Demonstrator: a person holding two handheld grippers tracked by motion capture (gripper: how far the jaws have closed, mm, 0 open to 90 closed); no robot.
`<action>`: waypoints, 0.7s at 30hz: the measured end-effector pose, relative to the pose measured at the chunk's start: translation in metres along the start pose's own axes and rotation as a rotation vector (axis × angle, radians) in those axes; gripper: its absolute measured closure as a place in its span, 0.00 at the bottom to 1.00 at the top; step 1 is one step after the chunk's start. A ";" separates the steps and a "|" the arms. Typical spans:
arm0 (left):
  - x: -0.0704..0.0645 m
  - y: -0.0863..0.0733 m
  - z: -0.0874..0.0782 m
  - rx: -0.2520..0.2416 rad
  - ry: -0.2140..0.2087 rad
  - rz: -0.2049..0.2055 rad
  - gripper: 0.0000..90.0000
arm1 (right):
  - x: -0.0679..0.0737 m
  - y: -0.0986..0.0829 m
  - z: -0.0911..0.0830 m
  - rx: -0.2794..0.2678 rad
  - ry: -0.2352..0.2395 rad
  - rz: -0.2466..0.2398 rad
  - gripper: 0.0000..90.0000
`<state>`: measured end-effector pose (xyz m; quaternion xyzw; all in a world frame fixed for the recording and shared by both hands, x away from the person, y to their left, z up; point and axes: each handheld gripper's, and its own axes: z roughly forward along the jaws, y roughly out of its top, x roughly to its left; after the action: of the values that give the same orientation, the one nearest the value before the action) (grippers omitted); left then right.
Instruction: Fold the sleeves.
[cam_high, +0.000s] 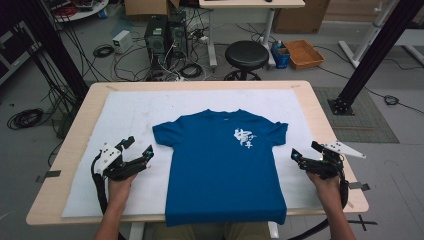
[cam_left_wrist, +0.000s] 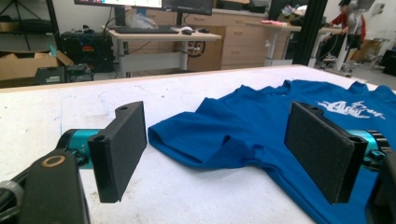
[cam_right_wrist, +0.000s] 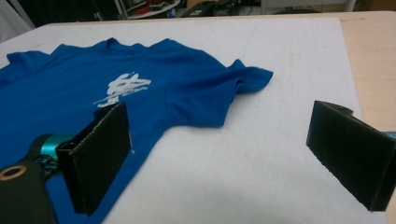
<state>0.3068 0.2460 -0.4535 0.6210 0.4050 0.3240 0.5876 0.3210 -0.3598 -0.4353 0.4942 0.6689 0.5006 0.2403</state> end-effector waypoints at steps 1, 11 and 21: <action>0.000 0.000 0.000 0.004 0.005 -0.002 0.23 | -0.001 0.004 0.003 0.008 -0.012 0.003 0.07; 0.000 0.002 0.004 0.039 0.036 -0.013 0.23 | -0.018 0.041 0.058 0.229 -0.104 0.128 0.31; -0.001 0.002 0.005 0.057 0.046 -0.011 0.24 | -0.006 0.041 0.105 0.375 -0.116 0.110 0.46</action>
<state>0.3114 0.2429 -0.4519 0.6276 0.4308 0.3236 0.5620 0.4261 -0.3199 -0.4398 0.5941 0.7074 0.3503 0.1548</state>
